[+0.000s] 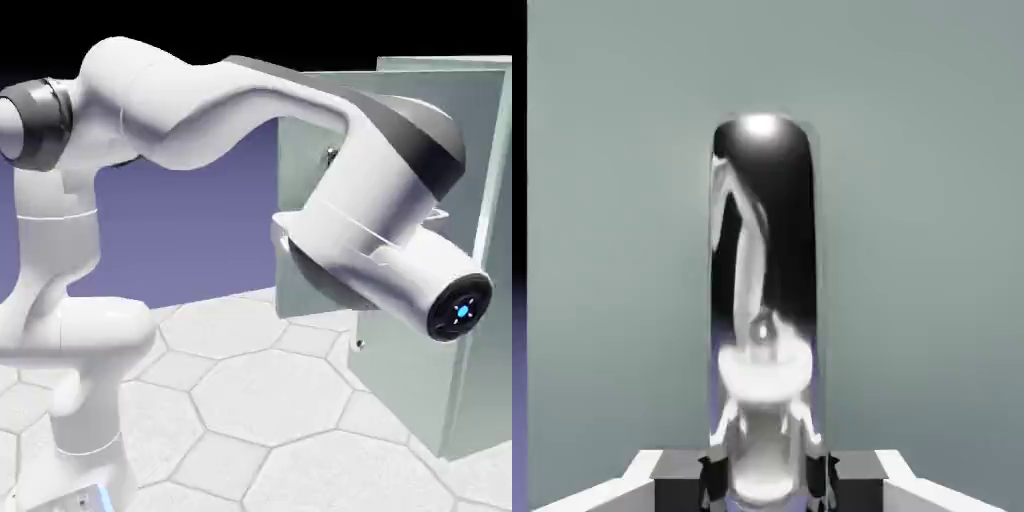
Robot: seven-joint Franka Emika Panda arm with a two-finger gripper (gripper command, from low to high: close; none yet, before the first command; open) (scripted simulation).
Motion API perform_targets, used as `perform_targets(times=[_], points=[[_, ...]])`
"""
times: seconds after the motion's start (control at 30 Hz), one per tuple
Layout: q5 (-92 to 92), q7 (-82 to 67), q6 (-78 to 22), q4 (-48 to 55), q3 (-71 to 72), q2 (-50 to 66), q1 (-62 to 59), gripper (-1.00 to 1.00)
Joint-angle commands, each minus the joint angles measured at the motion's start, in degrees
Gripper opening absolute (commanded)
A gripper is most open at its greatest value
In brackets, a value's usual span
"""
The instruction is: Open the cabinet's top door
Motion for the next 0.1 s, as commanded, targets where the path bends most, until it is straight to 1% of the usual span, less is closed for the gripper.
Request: perform_targets(times=[0.0,0.07], points=[[-0.3,0.1,0.1,0.5,-3.1,-0.6,3.1,-1.0],[-0.7,0.2,0.1,0.9,-7.1,-1.1,7.3,-1.0]])
